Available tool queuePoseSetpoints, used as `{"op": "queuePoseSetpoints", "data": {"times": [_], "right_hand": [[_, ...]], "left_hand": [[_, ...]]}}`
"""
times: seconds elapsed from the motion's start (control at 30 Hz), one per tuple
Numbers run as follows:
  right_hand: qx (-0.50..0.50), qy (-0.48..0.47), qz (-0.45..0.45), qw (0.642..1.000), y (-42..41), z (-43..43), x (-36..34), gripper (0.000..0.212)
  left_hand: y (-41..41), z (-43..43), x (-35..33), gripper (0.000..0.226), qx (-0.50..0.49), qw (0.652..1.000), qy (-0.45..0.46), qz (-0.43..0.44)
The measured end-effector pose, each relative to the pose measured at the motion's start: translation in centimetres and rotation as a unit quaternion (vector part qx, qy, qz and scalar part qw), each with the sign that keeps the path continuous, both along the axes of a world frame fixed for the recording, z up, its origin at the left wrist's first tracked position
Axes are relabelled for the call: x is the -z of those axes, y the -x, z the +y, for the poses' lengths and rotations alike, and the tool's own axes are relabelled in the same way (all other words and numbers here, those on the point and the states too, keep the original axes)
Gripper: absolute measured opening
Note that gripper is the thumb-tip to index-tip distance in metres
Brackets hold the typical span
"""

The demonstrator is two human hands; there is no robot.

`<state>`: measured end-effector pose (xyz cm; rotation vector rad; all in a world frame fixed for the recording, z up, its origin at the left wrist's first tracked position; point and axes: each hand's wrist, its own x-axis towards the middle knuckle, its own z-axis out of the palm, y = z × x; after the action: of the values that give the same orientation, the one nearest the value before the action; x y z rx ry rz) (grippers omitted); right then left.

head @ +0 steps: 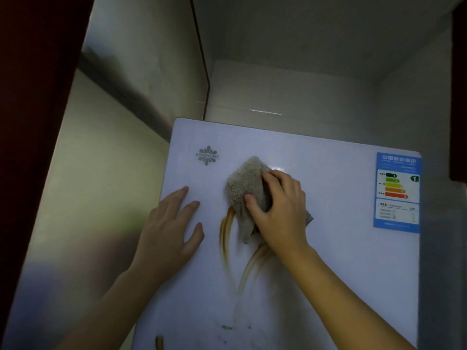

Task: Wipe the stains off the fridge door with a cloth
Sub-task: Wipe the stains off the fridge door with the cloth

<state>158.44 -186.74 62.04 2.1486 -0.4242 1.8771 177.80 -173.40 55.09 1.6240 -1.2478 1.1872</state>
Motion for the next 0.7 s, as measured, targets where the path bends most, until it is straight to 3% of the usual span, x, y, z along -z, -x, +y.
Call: {"op": "queuePoseSetpoints", "data": {"times": [0.3, 0.57, 0.7], "right_hand": [[-0.054, -0.030, -0.072, 0.996, -1.1, 0.6, -0.3, 0.041], [-0.096, 0.097, -0.066, 0.988, -1.8, -0.5, -0.4, 0.022], [-0.064, 0.127, -0.037, 0.989, -1.7, -1.1, 0.2, 0.036]], "left_hand": [[-1.6, -1.0, 2.4, 0.056, 0.004, 0.999, 0.008, -0.039], [-1.7, -1.3, 2.3, 0.053, 0.007, 0.998, 0.034, -0.053], [-1.9, -1.3, 2.3, 0.053, 0.007, 0.998, 0.035, -0.053]]}}
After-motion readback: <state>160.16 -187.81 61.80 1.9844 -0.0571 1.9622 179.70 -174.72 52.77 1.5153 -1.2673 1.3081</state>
